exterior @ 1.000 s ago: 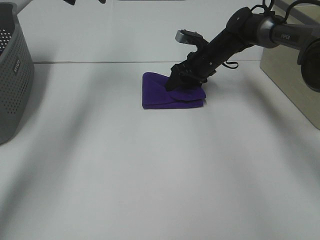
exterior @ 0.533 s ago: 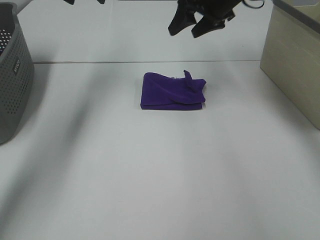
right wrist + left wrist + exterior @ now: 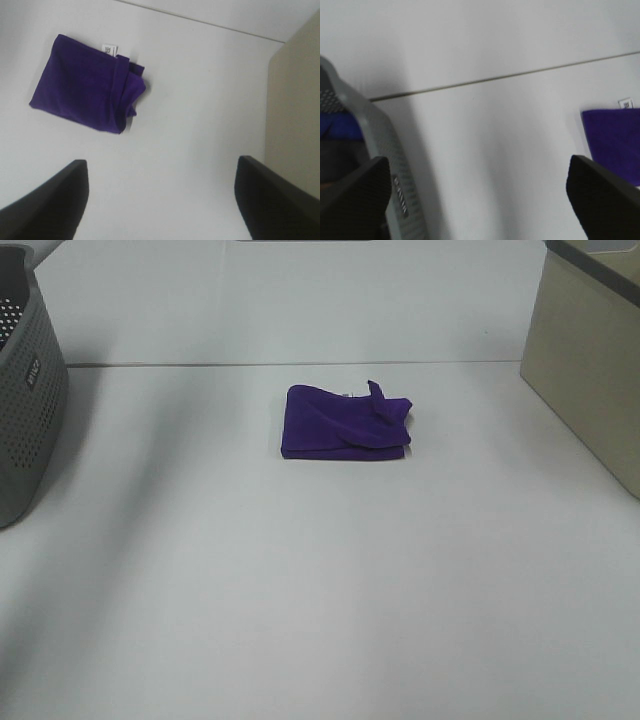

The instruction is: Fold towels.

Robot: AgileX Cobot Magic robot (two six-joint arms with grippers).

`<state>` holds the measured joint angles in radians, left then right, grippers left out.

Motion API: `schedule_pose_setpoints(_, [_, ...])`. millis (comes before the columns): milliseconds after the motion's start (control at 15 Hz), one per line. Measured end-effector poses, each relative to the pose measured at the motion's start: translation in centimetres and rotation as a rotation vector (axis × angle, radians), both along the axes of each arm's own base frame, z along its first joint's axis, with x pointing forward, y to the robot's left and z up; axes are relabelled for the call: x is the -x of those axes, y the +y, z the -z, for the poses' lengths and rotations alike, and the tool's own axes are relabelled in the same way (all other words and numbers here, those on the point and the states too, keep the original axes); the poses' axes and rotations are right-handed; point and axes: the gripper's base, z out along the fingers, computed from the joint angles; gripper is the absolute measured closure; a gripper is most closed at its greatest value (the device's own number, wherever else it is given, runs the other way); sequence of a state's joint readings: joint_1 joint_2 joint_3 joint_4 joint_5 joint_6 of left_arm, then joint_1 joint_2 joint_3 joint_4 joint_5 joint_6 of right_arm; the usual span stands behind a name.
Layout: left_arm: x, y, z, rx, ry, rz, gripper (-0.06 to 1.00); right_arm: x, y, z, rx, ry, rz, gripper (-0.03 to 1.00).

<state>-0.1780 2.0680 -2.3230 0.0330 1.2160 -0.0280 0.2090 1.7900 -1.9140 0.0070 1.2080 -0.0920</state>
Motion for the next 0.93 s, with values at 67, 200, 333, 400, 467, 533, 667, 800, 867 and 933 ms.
schedule_pose_setpoints(67, [2.3,0.7,-1.1,-0.024,0.016,-0.025,0.07,3.4,-0.7,-1.6,-0.013,-0.016,0.012,0.18])
schedule_pose_setpoints(200, [6.3,1.7,-2.5,-0.049,0.030,-0.048,0.07,8.9,-1.9,-3.0,-0.039,-0.032,0.042,0.18])
schedule_pose_setpoints(333, [12.5,2.9,-3.4,-0.051,0.051,-0.063,0.07,16.8,-3.5,-4.8,-0.078,-0.116,0.066,0.18])
schedule_pose_setpoints(400, [15.8,3.5,-3.3,-0.049,0.054,-0.068,0.07,20.6,-4.3,-4.9,-0.095,-0.160,0.072,0.18])
schedule_pose_setpoints(467, [19.4,4.2,-3.0,-0.045,0.037,-0.067,0.07,23.9,-5.0,-4.8,-0.106,-0.207,0.070,0.18])
schedule_pose_setpoints(533, [22.5,4.7,-2.2,-0.041,0.016,-0.065,0.07,25.3,-5.3,-4.5,-0.110,-0.222,0.070,0.18])
schedule_pose_setpoints(667, [28.7,5.8,0.2,-0.030,-0.041,-0.059,0.07,33.3,-7.0,-2.9,-0.152,-0.369,0.070,0.18])
schedule_pose_setpoints(800, [33.8,6.7,3.1,-0.018,-0.106,-0.056,0.07,36.7,-7.8,-0.7,-0.166,-0.425,0.069,0.18])
schedule_pose_setpoints(867, [35.0,6.9,3.9,-0.013,-0.127,-0.055,0.07,38.3,-8.1,0.8,-0.172,-0.459,0.069,0.18])
schedule_pose_setpoints(933, [37.4,7.3,5.3,-0.005,-0.166,-0.056,0.07,39.8,-8.5,2.5,-0.180,-0.492,0.068,0.18])
